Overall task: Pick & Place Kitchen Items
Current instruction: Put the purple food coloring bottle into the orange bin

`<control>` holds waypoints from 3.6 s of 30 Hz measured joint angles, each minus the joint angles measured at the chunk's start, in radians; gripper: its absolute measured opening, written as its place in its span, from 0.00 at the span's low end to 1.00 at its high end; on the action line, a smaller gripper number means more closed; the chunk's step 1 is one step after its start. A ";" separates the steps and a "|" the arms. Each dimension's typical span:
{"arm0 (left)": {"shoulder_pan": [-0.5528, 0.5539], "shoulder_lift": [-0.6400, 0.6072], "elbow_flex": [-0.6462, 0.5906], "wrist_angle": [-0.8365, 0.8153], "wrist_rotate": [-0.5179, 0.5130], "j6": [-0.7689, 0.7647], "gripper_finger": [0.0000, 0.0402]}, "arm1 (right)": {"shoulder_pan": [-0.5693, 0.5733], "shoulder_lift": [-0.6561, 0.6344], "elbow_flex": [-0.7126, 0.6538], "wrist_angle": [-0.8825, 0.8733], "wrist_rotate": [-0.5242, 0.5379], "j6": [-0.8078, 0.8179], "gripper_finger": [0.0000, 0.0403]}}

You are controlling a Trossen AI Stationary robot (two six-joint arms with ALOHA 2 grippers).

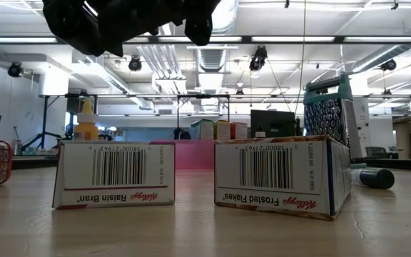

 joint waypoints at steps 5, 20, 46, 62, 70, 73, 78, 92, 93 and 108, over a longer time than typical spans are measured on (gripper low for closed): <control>0.000 0.000 0.000 -0.001 0.001 -0.004 0.29 | 0.000 0.000 0.000 -0.001 -0.005 0.000 0.21; 0.000 0.000 0.000 -0.010 0.006 -0.007 0.28 | 0.000 -0.014 0.000 -0.001 -0.001 0.024 0.33; 0.026 -0.250 -0.017 -0.706 -0.326 0.102 0.28 | 0.145 -0.291 0.000 -1.182 -0.113 1.037 0.39; 0.027 -0.261 -0.042 -0.697 -0.366 0.089 0.29 | 0.323 -0.154 0.000 -1.484 -0.956 1.648 0.36; 0.027 -0.261 -0.049 -0.697 -0.365 0.086 0.29 | 0.409 -0.079 0.000 -1.357 -0.978 1.703 0.42; 0.027 -0.261 -0.049 -0.697 -0.365 0.084 0.29 | 0.418 -0.040 0.000 -1.337 -0.964 1.694 0.43; 0.027 -0.261 -0.049 -0.693 -0.363 0.084 0.29 | 0.418 0.030 0.000 -1.321 -0.962 1.634 0.41; 0.027 -0.261 -0.049 -0.673 -0.364 0.083 0.28 | 0.415 0.105 -0.005 -1.302 -0.955 1.564 0.34; 0.026 -0.261 -0.049 -0.673 -0.364 0.083 0.29 | 0.415 0.104 -0.005 -1.291 -0.942 1.564 0.35; 0.027 -0.261 -0.051 -0.672 -0.364 0.083 0.28 | 0.410 0.100 -0.065 -1.206 -0.909 1.571 0.39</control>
